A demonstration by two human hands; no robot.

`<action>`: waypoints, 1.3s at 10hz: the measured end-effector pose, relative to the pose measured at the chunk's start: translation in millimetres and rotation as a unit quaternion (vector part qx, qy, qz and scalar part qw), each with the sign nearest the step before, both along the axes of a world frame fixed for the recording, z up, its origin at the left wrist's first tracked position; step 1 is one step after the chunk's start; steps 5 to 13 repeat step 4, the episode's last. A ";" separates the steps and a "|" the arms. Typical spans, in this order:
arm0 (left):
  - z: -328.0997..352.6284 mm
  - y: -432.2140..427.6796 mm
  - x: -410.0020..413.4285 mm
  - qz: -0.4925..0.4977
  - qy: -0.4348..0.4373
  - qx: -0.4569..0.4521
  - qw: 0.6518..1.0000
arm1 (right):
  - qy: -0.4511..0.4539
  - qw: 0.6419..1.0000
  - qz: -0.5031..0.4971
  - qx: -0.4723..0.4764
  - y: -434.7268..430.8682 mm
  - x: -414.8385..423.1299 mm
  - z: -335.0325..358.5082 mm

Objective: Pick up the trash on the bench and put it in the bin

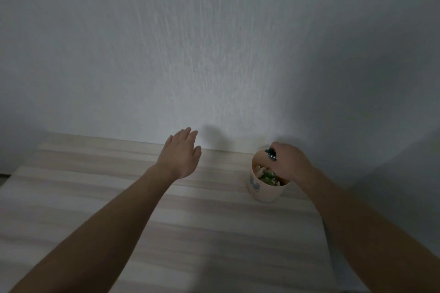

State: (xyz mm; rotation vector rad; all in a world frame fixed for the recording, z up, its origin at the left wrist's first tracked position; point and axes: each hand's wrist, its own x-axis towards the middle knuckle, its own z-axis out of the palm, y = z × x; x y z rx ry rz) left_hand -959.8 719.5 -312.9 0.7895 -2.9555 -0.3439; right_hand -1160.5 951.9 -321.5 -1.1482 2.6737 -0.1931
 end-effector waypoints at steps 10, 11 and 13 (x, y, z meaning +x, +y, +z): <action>-12.0 -2.5 -2.2 0.016 -0.001 0.025 1.000 | 0.022 0.999 -0.016 0.030 6.7 -7.5 -14.2; -12.0 -2.5 -2.2 0.016 -0.001 0.025 1.000 | 0.022 0.999 -0.016 0.030 6.7 -7.5 -14.2; -12.0 -2.5 -2.2 0.016 -0.001 0.025 1.000 | 0.022 0.999 -0.016 0.030 6.7 -7.5 -14.2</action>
